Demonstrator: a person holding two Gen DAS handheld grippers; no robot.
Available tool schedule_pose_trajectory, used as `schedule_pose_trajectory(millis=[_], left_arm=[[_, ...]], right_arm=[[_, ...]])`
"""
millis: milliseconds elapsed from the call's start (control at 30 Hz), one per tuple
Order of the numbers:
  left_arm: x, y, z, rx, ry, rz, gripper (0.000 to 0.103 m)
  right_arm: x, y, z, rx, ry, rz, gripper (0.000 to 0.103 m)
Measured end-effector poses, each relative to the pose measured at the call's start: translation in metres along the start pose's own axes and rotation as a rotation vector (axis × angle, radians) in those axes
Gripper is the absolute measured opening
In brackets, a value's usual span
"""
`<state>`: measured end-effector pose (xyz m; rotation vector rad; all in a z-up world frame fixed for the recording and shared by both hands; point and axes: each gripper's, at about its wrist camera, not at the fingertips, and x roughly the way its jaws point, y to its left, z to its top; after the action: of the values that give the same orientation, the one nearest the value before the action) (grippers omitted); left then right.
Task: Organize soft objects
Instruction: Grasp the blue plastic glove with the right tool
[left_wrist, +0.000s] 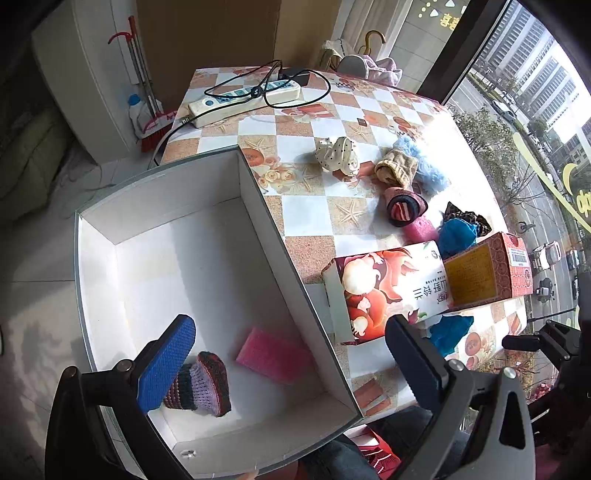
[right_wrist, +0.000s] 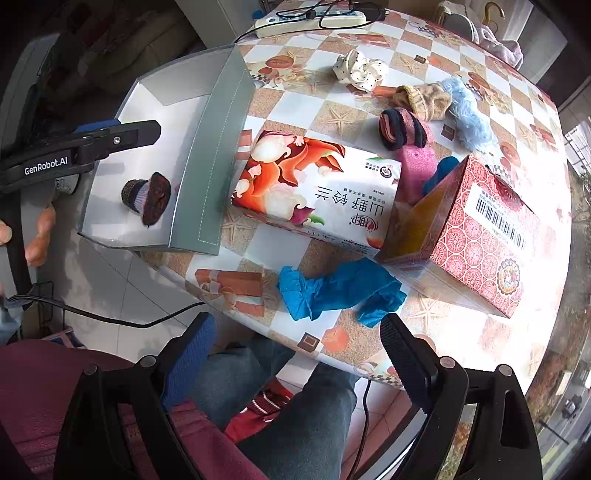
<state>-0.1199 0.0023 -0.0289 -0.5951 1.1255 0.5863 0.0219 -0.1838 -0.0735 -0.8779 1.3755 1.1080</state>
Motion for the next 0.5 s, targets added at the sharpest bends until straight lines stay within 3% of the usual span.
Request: schedule_pose_trajectory(millis=[100, 300, 500], left_arm=[[0.0, -0.014, 0.002, 0.041, 0.019, 0.006, 0.103], [0.012, -0.037, 0.007, 0.094, 0.081, 0.024, 0.103], [0.029, -0.049, 0.02, 0.107, 0.131, 0.018, 0.103]], right_arm=[[0.022, -0.025, -0.014, 0.158, -0.004, 0.02, 0.091], [0.04, -0.057, -0.024, 0.436, -0.133, 0.051, 0.091], [0.069, -0.051, -0.025, 0.539, -0.19, 0.033, 0.091]])
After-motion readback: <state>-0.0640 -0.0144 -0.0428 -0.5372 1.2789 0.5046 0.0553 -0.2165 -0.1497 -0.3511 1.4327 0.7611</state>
